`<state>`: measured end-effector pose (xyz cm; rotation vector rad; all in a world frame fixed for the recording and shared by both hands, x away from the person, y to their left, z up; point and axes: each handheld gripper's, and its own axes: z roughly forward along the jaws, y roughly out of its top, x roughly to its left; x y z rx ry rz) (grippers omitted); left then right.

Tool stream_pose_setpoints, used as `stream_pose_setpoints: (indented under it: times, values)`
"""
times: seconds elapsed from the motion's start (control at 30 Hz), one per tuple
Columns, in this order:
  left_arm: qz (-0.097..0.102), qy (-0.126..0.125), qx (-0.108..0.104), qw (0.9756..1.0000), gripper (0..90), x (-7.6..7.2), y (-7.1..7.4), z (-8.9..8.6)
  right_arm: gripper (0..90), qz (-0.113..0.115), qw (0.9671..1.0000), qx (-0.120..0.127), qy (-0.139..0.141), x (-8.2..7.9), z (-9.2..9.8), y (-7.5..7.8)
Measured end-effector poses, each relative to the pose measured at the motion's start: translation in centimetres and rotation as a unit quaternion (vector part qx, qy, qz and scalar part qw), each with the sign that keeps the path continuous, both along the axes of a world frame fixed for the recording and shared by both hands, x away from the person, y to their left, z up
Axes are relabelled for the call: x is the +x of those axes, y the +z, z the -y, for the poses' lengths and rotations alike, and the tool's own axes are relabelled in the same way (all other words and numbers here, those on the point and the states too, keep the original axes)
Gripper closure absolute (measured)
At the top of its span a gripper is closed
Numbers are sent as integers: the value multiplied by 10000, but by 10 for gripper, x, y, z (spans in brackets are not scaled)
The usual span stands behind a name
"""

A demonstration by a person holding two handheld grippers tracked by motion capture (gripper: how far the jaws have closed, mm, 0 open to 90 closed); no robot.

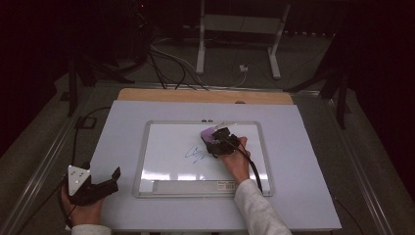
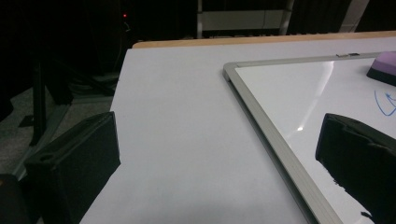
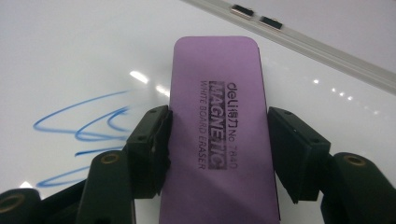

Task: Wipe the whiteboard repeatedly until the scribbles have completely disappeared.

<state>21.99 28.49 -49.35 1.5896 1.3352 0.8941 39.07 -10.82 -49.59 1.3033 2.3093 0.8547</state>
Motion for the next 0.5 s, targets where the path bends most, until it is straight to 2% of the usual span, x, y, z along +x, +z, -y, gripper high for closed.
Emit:
stream_pose_setpoints:
  times: [0.07, 0.2, 0.27, 0.3, 0.37, 0.4, 0.43, 0.5]
  values:
    - [-9, -16, 10, 10000, 6, 1, 0, 1, 418, 46, 10000, -60, 52, -3, -2, 0]
    - [9, -10, 17, 10000, 6, 0, 0, 1, 418, -117, 9982, 25, 592, -11, -12, 1]
    - [14, 1, 9, 10000, 6, 0, 1, 1, 418, -112, 9976, -27, 679, -12, -14, 2]
    - [12, 6, 6, 10000, 6, -1, 1, 1, 418, -121, 9977, -5, 666, -11, -13, 2]
    - [9, 14, -3, 10000, 6, -1, 0, 0, 418, 0, 9994, -117, 341, -8, -10, 2]
    - [9, 7, 2, 10000, 6, 0, 0, 0, 418, -31, 9997, -65, 218, -6, -8, 1]
    - [3, 10, 0, 10000, 6, 0, 0, 0, 418, -64, 9998, -5, 163, -5, -7, 1]
    - [-15, -14, 18, 10000, 6, 1, -1, 1, 418, -9, 9996, -99, 250, -8, -11, 1]
